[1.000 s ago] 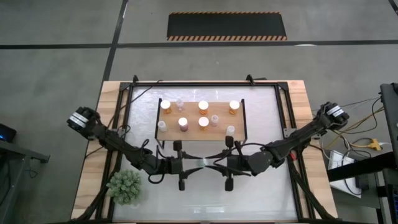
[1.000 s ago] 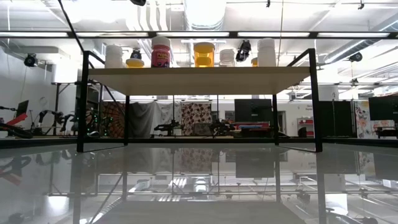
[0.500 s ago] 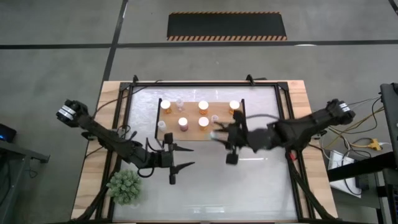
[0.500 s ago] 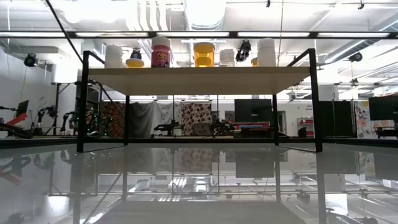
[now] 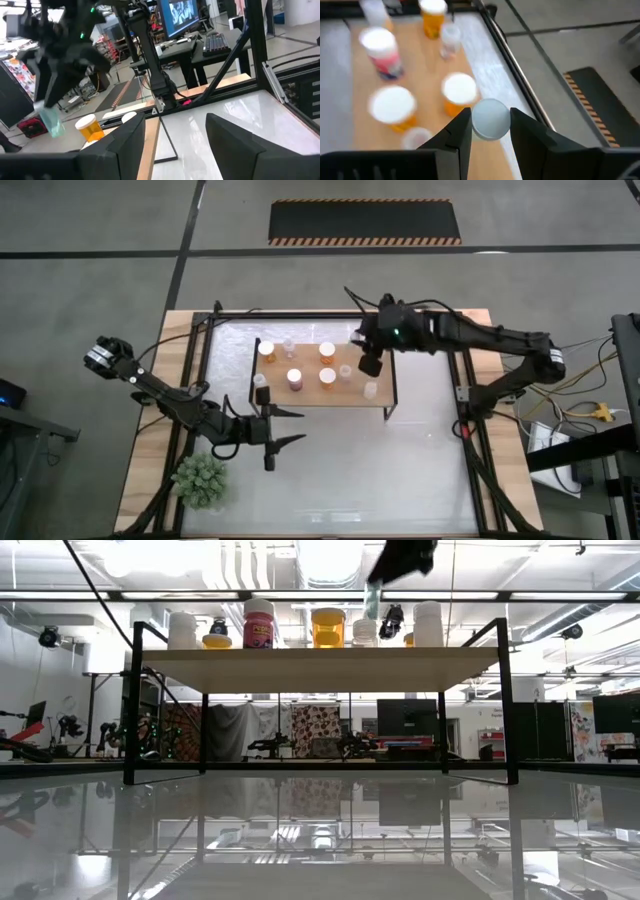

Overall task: Pick and place medicine bottles onto shelf by color
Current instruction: Put the green pill bottle on the shelf

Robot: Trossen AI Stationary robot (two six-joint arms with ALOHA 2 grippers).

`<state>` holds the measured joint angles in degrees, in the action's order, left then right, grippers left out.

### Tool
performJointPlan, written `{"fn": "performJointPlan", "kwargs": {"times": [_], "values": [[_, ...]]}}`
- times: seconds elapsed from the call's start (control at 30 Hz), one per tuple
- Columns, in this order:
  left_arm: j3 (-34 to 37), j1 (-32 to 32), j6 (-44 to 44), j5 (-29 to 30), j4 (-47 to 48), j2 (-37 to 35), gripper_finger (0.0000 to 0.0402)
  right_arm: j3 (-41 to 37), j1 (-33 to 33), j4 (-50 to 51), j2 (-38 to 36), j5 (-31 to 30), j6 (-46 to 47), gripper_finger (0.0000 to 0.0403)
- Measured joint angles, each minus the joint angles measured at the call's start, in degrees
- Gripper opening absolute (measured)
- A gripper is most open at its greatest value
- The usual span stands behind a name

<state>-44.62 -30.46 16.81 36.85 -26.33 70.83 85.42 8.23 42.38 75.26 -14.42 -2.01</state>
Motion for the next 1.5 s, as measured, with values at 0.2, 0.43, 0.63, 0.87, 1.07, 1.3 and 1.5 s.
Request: {"fn": "performJointPlan", "kwargs": {"times": [0.2, 0.43, 0.63, 0.87, 1.07, 1.3, 1.5], "values": [[0.0, 0.0, 2.7, 0.4, 0.0, -0.7, 0.0193, -3.1, 6.7, 0.3, 1.5, 6.2, -3.8, 0.0106], [0.0, 0.0, 4.9, 1.1, -0.1, -2.7, 0.0193, -5.8, 8.2, -2.7, 3.0, 10.5, -4.8, 0.0106], [0.0, 0.0, 6.4, 1.1, -0.1, -3.5, 0.0193, -6.5, 8.2, -3.8, 3.6, 11.9, -4.1, 0.0106], [0.0, 0.0, 6.6, 1.2, -0.1, -3.9, 0.0193, -7.1, 8.2, -4.0, 4.5, 13.2, -1.0, 0.0106], [0.0, 0.0, 6.6, 1.2, -0.1, -4.0, 0.0193, -7.2, 8.2, -4.0, 5.9, 13.2, 0.0, 0.0106], [0.0, 0.0, 6.6, 1.2, -0.1, -4.3, 0.0193, -7.2, 8.2, -3.5, 5.9, 13.2, 0.6, 0.0106], [-0.1, 0.0, 6.6, 1.2, -0.1, -4.3, 0.0193, -7.3, 8.2, -3.2, 6.3, 13.2, 1.0, 0.0107]]}}
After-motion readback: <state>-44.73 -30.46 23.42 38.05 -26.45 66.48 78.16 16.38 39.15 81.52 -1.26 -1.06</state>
